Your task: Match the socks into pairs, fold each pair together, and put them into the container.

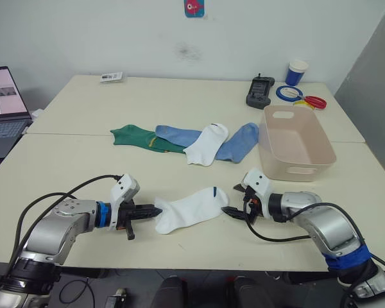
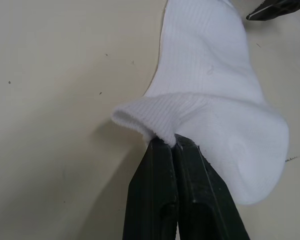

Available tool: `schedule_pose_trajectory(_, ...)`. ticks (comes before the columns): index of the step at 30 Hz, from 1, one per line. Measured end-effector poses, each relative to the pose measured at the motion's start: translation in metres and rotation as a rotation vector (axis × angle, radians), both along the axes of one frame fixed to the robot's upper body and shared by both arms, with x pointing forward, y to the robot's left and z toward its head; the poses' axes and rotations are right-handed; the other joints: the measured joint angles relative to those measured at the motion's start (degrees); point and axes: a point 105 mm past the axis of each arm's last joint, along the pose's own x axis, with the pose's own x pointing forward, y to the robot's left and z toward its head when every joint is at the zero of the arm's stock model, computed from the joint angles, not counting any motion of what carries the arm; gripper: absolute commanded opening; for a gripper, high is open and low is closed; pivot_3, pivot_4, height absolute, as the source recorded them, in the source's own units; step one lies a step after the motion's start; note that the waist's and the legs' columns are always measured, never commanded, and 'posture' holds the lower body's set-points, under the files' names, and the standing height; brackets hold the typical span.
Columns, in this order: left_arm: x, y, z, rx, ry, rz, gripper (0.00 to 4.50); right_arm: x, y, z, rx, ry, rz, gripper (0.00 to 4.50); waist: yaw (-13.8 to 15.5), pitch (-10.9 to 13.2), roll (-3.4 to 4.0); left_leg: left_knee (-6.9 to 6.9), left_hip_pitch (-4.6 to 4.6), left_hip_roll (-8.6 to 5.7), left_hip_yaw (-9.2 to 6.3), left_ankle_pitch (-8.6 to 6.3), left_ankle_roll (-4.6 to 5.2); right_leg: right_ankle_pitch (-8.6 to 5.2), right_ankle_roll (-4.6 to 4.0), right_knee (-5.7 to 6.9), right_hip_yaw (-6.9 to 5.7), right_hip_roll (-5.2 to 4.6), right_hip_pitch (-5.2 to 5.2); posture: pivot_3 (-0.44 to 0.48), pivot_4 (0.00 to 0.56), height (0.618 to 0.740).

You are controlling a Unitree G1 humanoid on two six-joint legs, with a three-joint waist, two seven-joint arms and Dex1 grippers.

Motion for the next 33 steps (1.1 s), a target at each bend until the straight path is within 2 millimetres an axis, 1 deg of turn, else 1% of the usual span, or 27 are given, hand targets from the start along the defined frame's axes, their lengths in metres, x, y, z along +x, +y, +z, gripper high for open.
schedule_pose_trajectory(4,-0.001,0.0,-0.001,0.001,0.004,0.003,0.0,-0.004,0.003,-0.003,0.004,0.028,0.023,2.26,0.0,0.0,0.0,0.0,0.0,0.0,0.0,0.0,0.0,0.0,0.0,0.0,-0.01,0.0,0.0,0.0,0.15,0.74)
schedule_pose_trajectory(5,-0.002,0.001,-0.002,0.001,0.007,0.004,0.0,-0.004,0.003,-0.003,0.005,0.034,0.027,1.89,0.0,0.0,0.0,0.0,0.0,0.0,0.01,0.0,0.0,0.0,0.0,0.0,-0.01,0.0,0.0,0.0,0.15,0.74)
schedule_pose_trajectory(6,-0.002,0.001,-0.003,0.001,0.011,0.005,0.0,-0.005,0.003,-0.003,0.004,0.037,0.03,1.44,-0.01,0.0,0.0,0.0,0.0,0.0,0.01,0.0,0.0,0.0,0.0,0.0,-0.01,0.0,0.0,0.0,0.15,0.74)
schedule_pose_trajectory(7,-0.003,0.001,-0.004,0.001,0.015,0.006,0.0,-0.005,0.003,-0.003,0.003,0.039,0.036,1.14,-0.01,0.0,0.0,0.01,0.0,0.0,0.0,0.0,0.0,0.0,0.0,0.0,0.0,0.0,0.0,0.0,0.15,0.74)
schedule_pose_trajectory(9,-0.005,0.001,-0.005,0.0,0.016,0.008,0.0,-0.007,0.004,-0.004,-0.001,0.043,0.045,0.36,-0.01,0.0,0.0,0.0,0.0,0.0,-0.01,0.0,0.0,0.0,0.0,0.0,0.0,0.0,0.0,0.0,0.15,0.74)
schedule_pose_trajectory(10,-0.005,0.001,-0.005,0.0,0.015,0.008,0.0,-0.007,0.005,-0.004,-0.001,0.045,0.05,0.1,0.0,0.0,0.0,0.0,0.0,0.0,-0.01,0.0,0.0,0.0,0.0,0.01,0.0,0.0,0.0,0.0,0.15,0.74)
schedule_pose_trajectory(11,-0.005,0.002,-0.005,-0.002,0.015,0.009,0.0,-0.007,0.005,-0.004,-0.001,0.047,0.054,0.04,0.0,0.0,0.0,0.0,0.0,0.0,-0.01,0.0,0.0,0.0,0.0,0.01,0.0,0.0,0.0,0.0,0.15,0.74)
schedule_pose_trajectory(18,-0.011,0.001,-0.005,0.006,0.013,0.012,0.0,0.0,0.005,-0.003,-0.001,0.048,0.058,0.04,-0.01,0.0,0.0,0.0,0.0,0.0,0.0,0.0,0.0,0.0,0.0,0.0,0.01,0.0,0.0,0.0,0.15,0.74)
schedule_pose_trajectory(20,-0.017,0.002,-0.005,0.002,0.026,0.019,0.0,0.011,0.006,0.001,-0.02,-0.003,0.063,0.04,-0.24,0.0,0.0,0.0,0.01,0.01,0.02,0.0,0.0,0.0,0.0,0.01,0.01,0.0,-0.01,0.0,0.15,0.74)
schedule_pose_trajectory(23,-0.03,-0.002,-0.003,-0.031,0.043,0.016,0.0,0.032,0.005,0.009,-0.045,-0.063,0.064,0.04,-0.44,0.01,0.01,0.0,0.05,0.03,0.05,0.0,0.0,0.01,0.0,0.0,0.03,-0.01,-0.01,0.0,0.15,0.74)
schedule_pose_trajectory(25,-0.038,-0.01,-0.001,-0.065,0.047,0.028,0.0,0.046,0.015,0.016,-0.033,-0.088,0.083,0.04,-0.69,0.01,0.01,0.0,0.1,0.09,0.03,0.0,0.0,0.01,-0.01,0.01,0.07,-0.01,0.01,0.0,0.15,0.74)
schedule_pose_trajectory(27,-0.041,-0.019,-0.001,-0.104,0.052,0.06,0.0,0.054,0.027,0.02,-0.024,-0.099,0.105,0.04,-0.76,0.01,0.01,0.0,0.1,0.15,0.01,0.0,0.0,0.01,-0.02,0.02,0.08,-0.01,0.02,0.0,0.15,0.74)
schedule_pose_trajectory(28,-0.044,-0.025,-0.002,-0.132,0.058,0.098,0.0,0.058,0.035,0.019,-0.025,-0.092,0.13,0.04,-0.82,0.01,0.01,0.0,0.1,0.19,0.02,0.0,0.0,0.02,-0.02,0.03,0.07,0.0,0.03,0.0,0.15,0.74)
schedule_pose_trajectory(30,-0.048,-0.034,-0.006,-0.166,0.081,0.147,0.0,0.061,0.044,0.015,-0.03,-0.08,0.164,0.04,-0.71,0.0,0.01,0.0,0.1,0.21,0.0,0.0,0.0,0.03,-0.04,0.07,0.02,0.0,0.04,0.0,0.15,0.74)
schedule_pose_trajectory(33,-0.052,-0.045,-0.012,-0.215,0.112,0.229,0.0,0.064,0.051,0.01,-0.047,-0.061,0.208,0.04,-0.6,0.01,0.01,0.0,0.12,0.2,0.04,0.0,-0.01,0.07,-0.1,0.08,0.04,-0.01,0.05,0.0,0.15,0.74)
